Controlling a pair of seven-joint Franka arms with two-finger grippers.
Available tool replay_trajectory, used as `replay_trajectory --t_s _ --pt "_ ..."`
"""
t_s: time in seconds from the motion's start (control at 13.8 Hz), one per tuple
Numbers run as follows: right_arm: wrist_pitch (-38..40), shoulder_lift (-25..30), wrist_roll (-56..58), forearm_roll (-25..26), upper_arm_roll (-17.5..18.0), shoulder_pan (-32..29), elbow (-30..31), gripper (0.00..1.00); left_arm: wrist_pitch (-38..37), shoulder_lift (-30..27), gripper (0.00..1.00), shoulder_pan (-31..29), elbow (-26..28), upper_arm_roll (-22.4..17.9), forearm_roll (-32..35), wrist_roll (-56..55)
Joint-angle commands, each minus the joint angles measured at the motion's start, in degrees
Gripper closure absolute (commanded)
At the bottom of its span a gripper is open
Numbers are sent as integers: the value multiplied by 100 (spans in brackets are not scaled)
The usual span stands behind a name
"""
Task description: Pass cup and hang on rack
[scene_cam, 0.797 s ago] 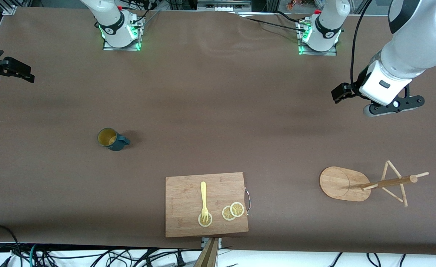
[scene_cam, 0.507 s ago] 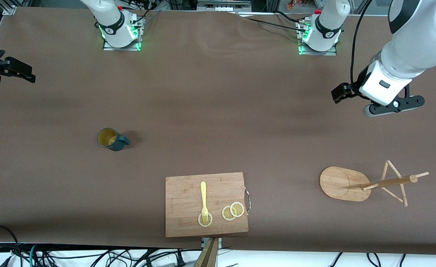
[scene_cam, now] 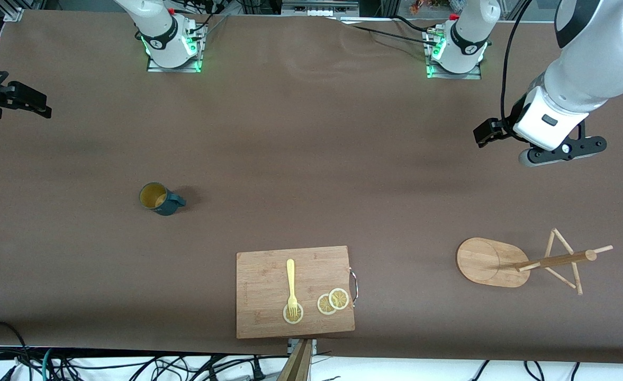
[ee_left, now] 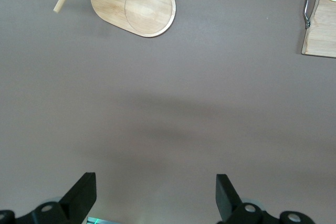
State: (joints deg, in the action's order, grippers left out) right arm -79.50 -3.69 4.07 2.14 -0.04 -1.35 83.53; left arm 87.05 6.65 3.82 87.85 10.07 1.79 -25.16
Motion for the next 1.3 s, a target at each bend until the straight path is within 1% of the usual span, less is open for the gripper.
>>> replay_trajectory --t_s 0.0,0.29,0.51,0.65,0.94,1.23 --pt "49 -53 -38 84 30 -32 -127 0 -83 82 0 31 -172 -6 172 81" --pt "22 -79 -47 102 30 -31 -135 0 -83 82 0 31 -172 -6 172 81" --pt "-4 -246 -64 286 39 -23 -118 0 -74 82 0 31 -172 -14 172 81" --pt "-65 -290 -64 260 30 -31 -100 0 -83 82 0 31 -172 -6 172 81" --pt "-100 -764 -64 243 39 -23 -91 0 -83 82 0 31 -172 -6 172 81" --pt "-679 -1353 -143 103 56 126 66 0 -83 82 0 31 -172 -14 172 81"
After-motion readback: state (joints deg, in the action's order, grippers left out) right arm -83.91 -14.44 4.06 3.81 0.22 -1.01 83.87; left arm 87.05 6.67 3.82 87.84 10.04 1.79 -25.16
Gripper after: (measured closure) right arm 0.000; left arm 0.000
